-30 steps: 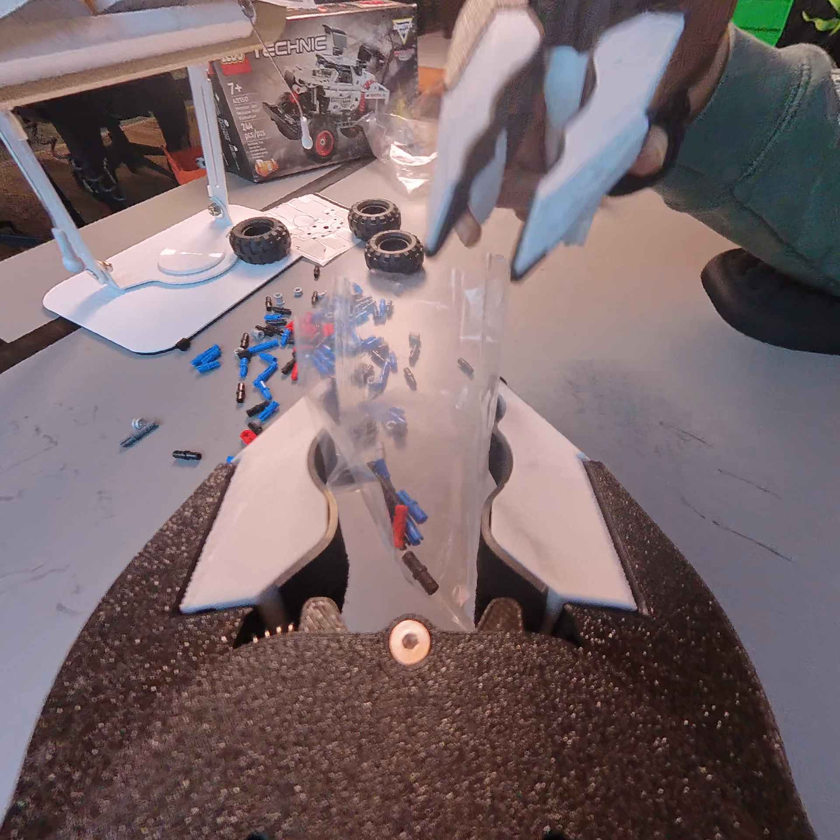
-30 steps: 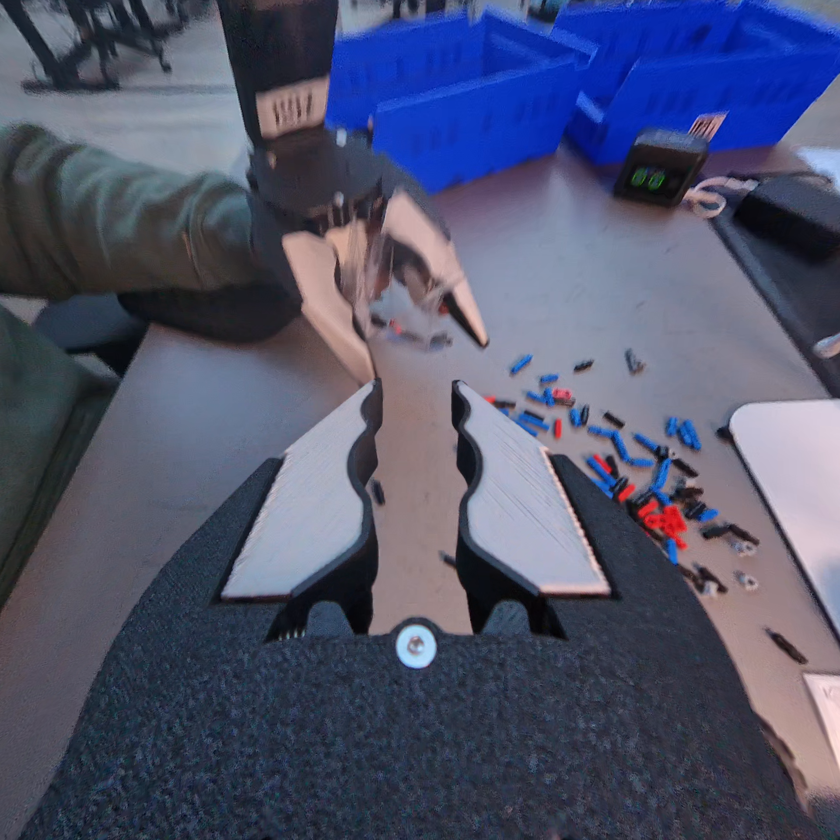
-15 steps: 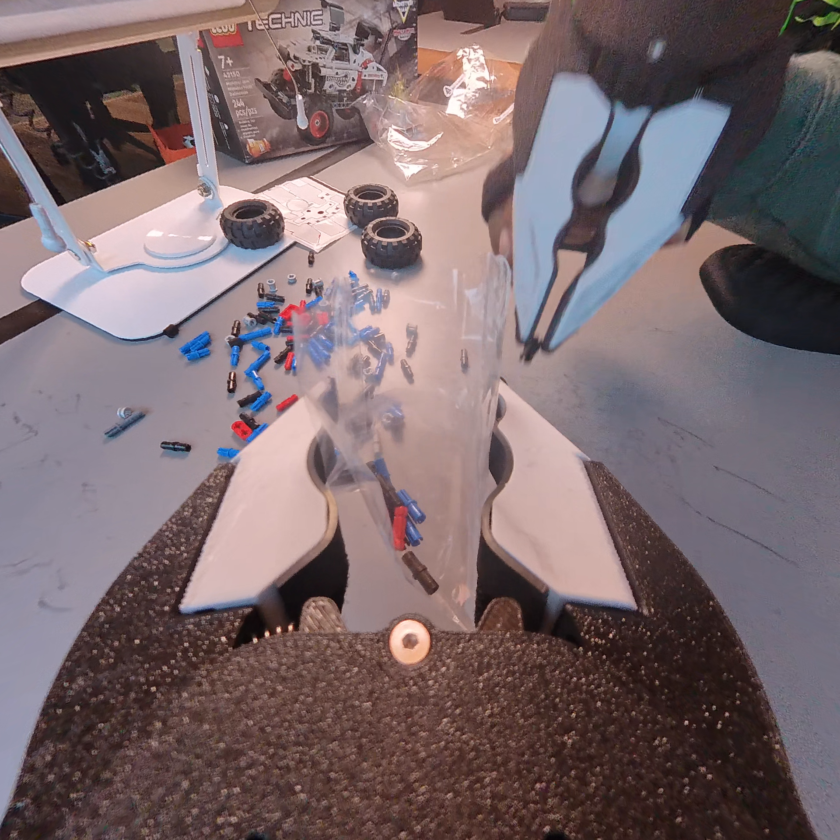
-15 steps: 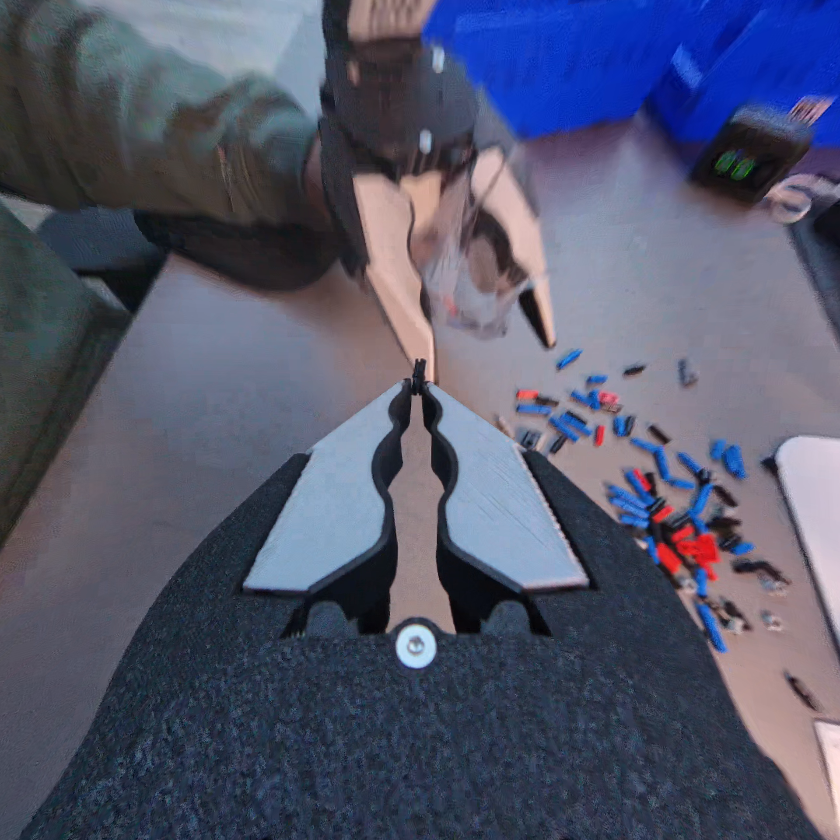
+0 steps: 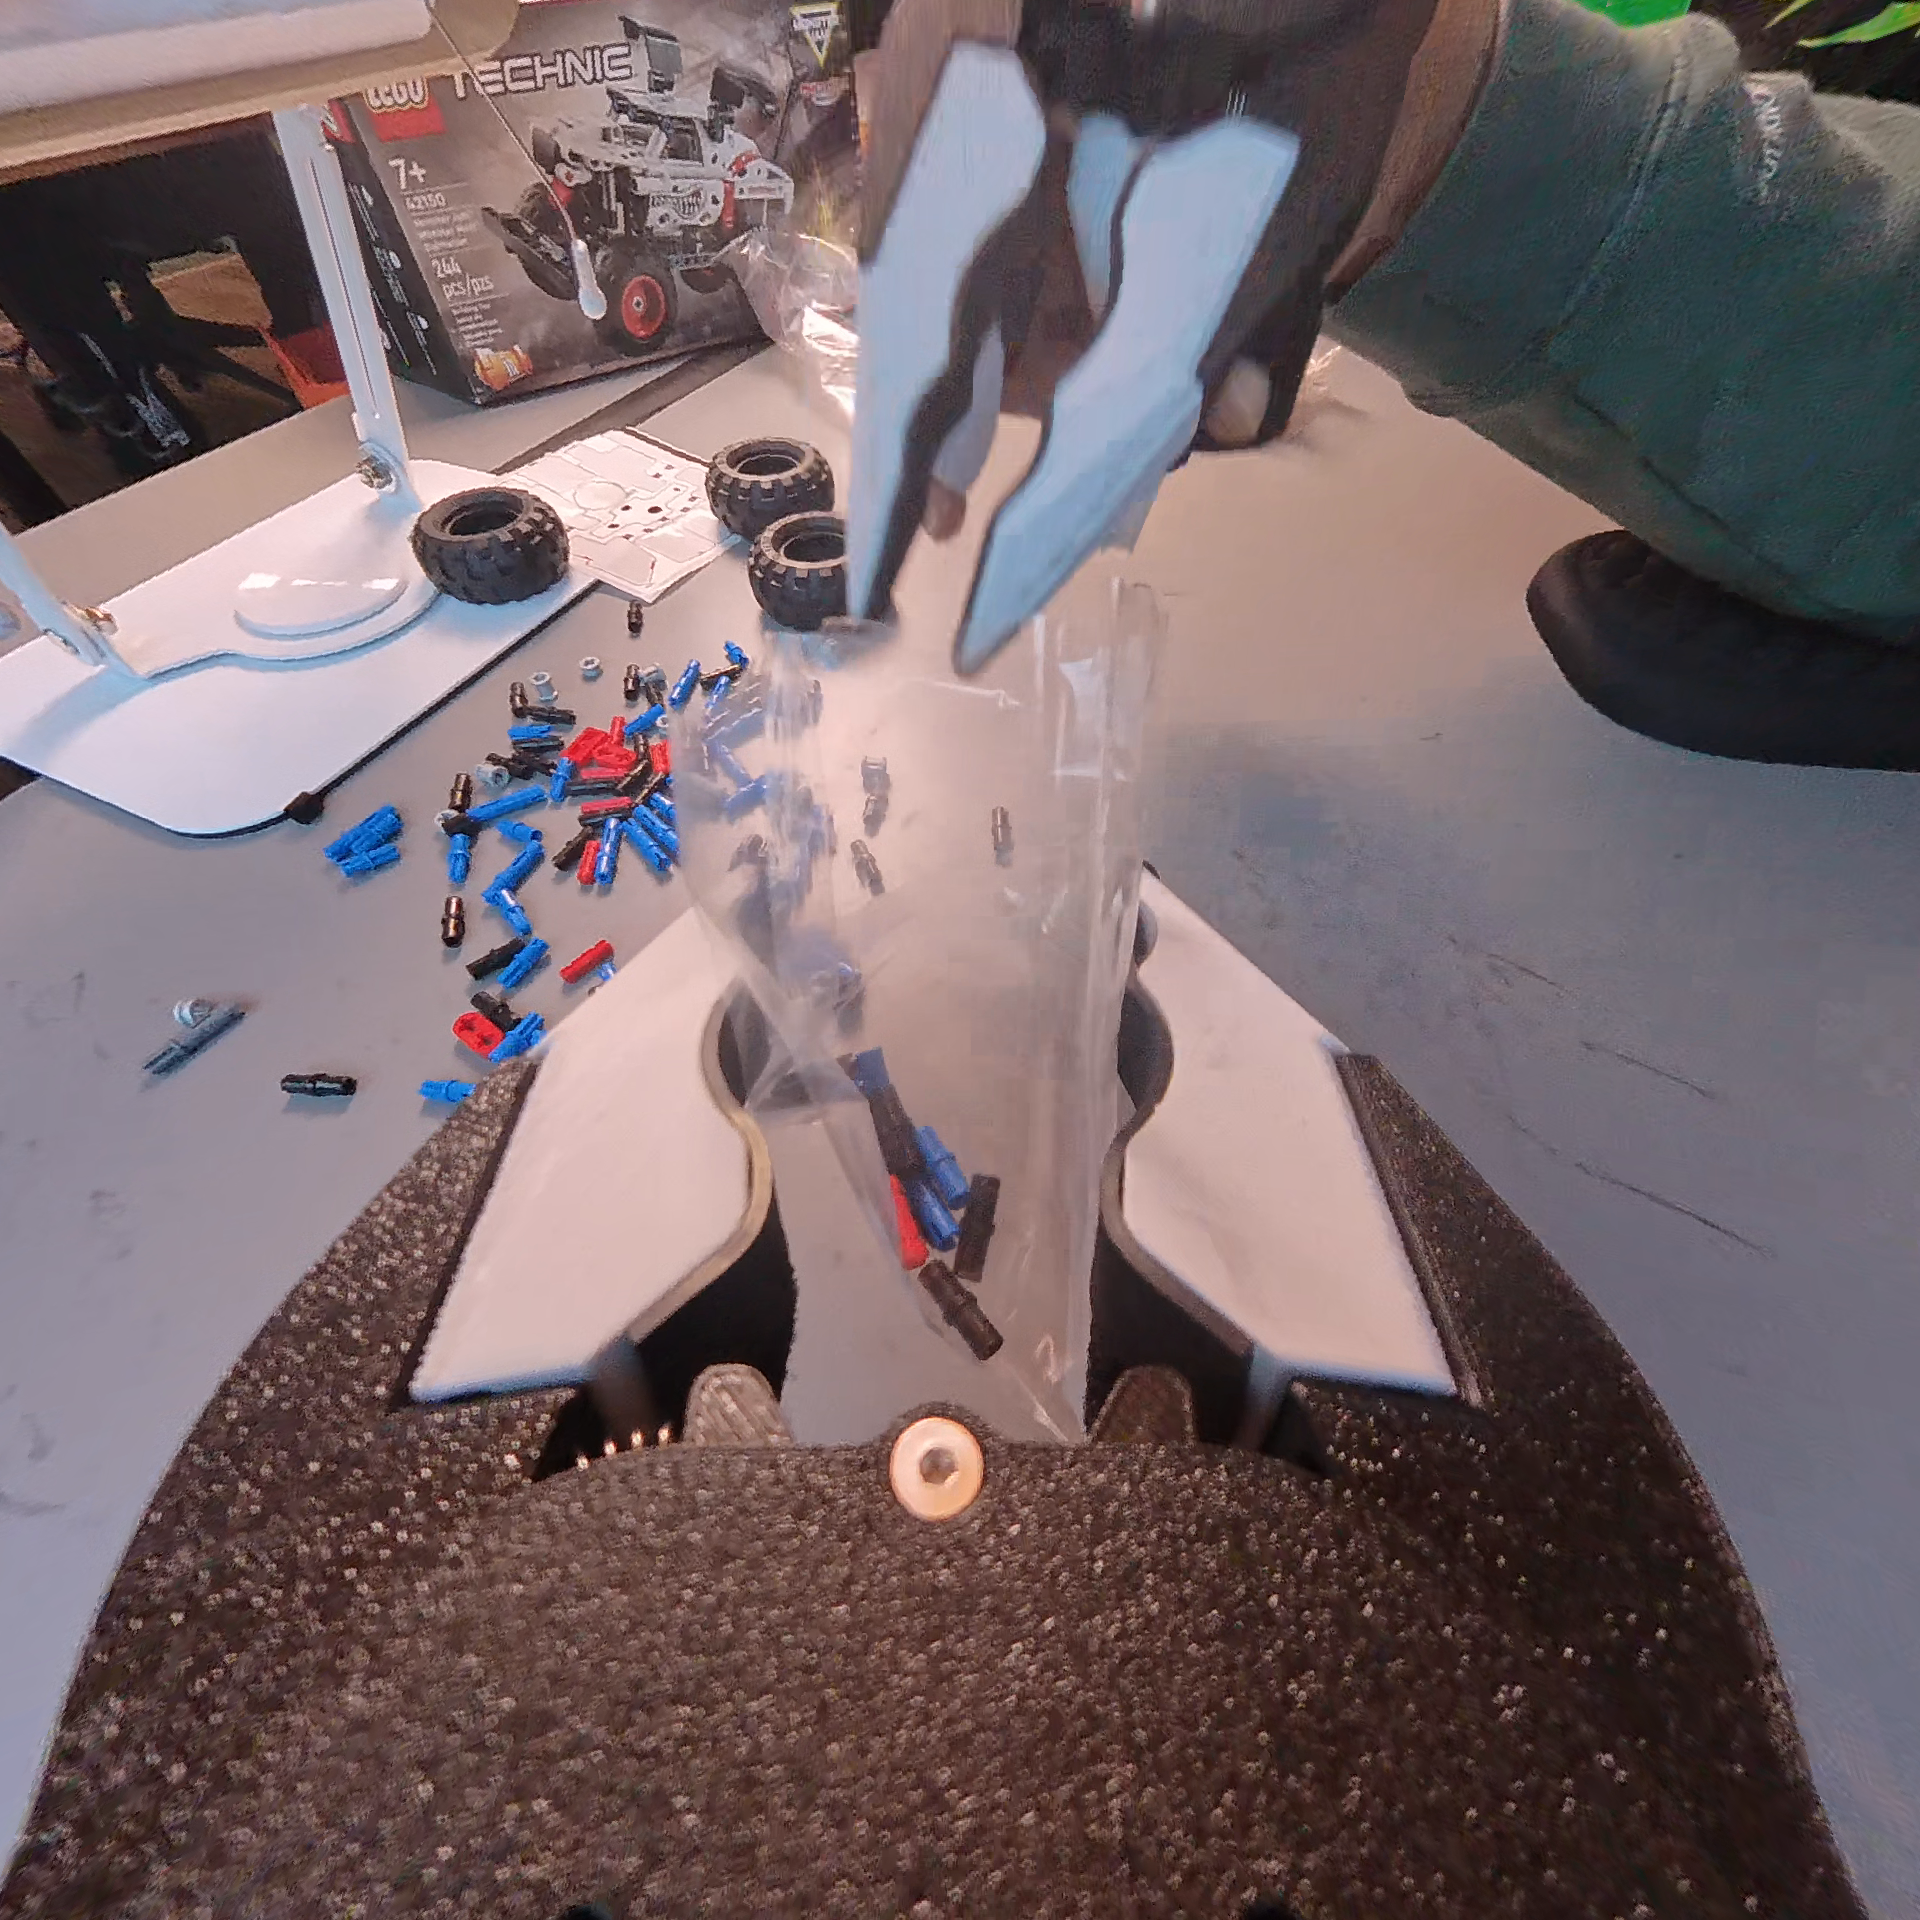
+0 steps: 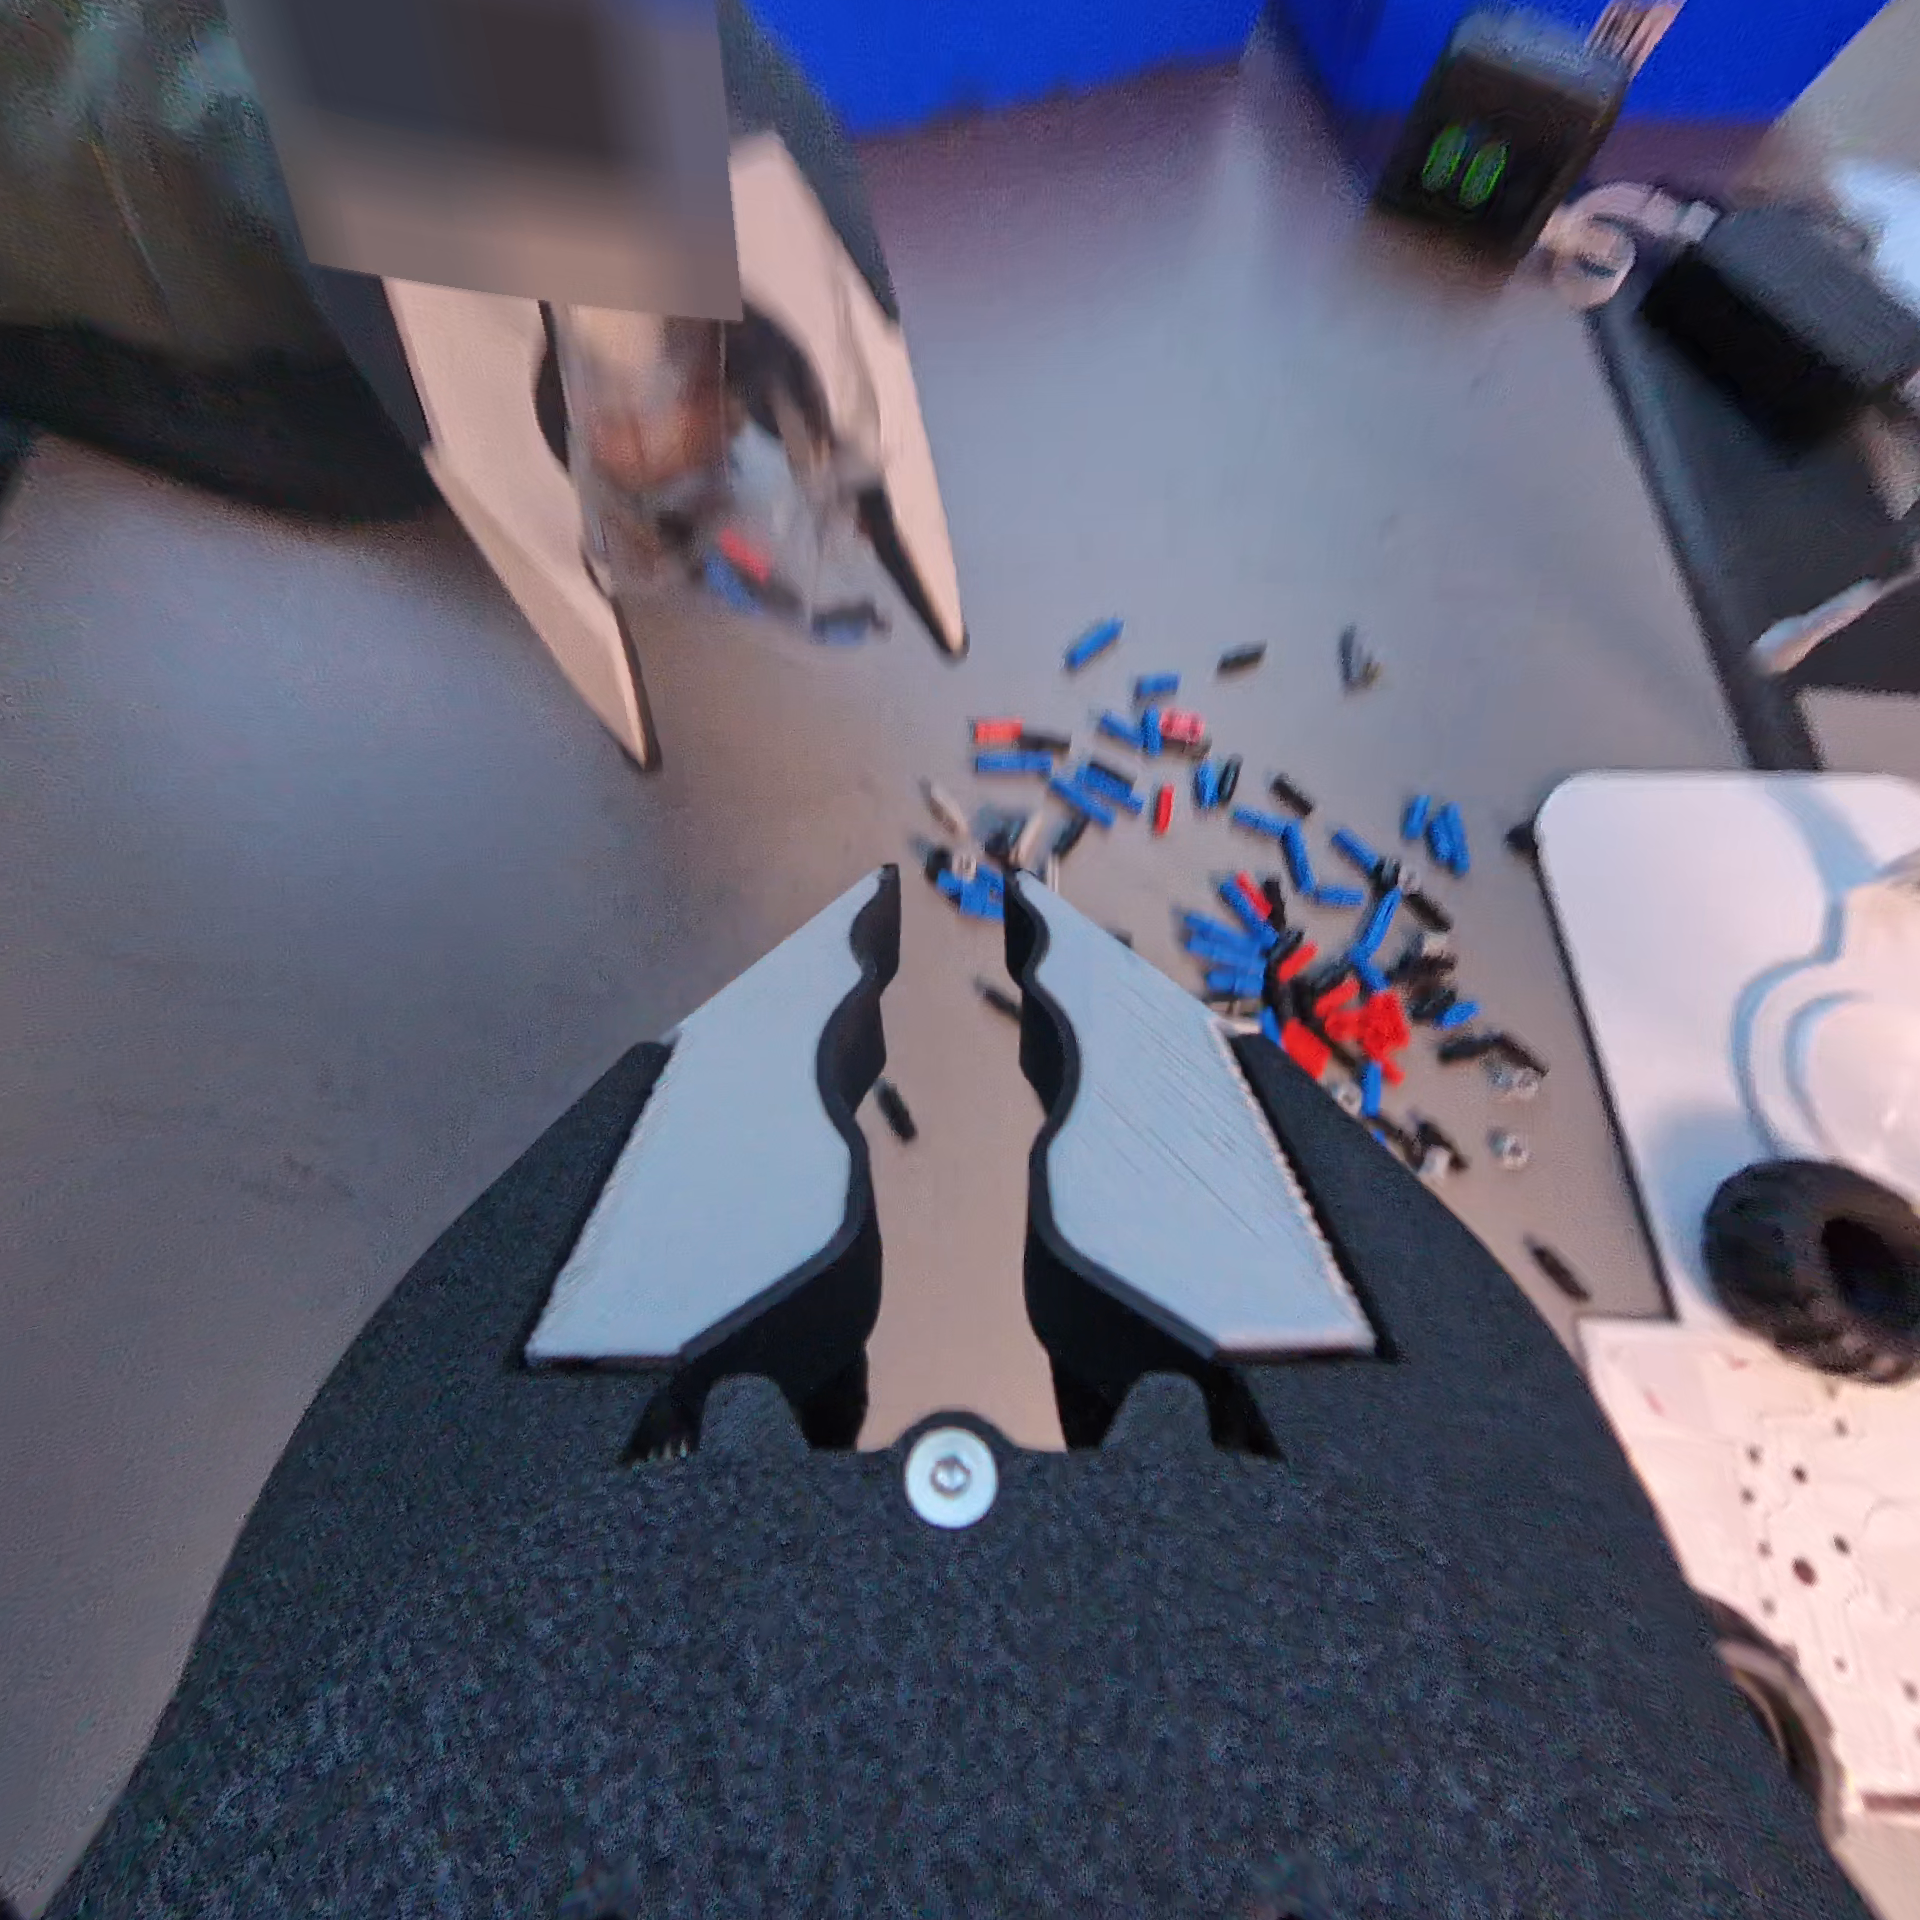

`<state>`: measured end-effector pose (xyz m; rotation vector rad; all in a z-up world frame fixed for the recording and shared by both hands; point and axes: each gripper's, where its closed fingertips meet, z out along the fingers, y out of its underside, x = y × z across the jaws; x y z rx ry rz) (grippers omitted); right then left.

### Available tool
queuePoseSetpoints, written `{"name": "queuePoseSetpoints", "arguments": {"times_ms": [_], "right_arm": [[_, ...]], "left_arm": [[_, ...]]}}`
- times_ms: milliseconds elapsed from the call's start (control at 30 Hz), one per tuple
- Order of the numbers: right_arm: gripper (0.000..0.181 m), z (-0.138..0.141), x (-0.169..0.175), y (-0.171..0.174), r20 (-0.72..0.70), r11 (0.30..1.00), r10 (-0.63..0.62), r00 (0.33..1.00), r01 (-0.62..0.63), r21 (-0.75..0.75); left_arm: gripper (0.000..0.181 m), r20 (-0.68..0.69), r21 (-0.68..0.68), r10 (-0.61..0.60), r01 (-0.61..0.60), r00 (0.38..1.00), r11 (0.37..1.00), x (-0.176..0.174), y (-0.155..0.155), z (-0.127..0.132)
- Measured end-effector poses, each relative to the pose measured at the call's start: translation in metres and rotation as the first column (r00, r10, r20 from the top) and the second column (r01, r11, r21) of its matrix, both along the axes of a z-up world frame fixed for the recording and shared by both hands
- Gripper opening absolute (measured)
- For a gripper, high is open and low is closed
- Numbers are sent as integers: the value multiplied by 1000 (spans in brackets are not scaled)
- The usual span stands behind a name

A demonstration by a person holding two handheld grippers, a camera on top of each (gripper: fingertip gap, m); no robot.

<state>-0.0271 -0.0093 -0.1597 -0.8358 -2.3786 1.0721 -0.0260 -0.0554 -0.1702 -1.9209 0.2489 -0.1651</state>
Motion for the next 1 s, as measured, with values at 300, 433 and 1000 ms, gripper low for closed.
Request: {"name": "queuePoseSetpoints", "arguments": {"times_ms": [300, 433, 1000], "right_arm": [[2, -73, 28, 18, 191, 994, 37, 981, -57, 98], [2, 3, 11, -17, -36, 991, 89, 995, -93, -99], [21, -63, -7, 56, 130, 990, -136, 982, 130, 51]], "left_arm": [[66, -12, -21, -9, 9, 1000, 1000, 3, 2, -5], [69, -24, -68, -28, 27, 999, 997, 7, 2, -14], [66, -27, -41, -31, 30, 999, 999, 12, 8, -8]]}}
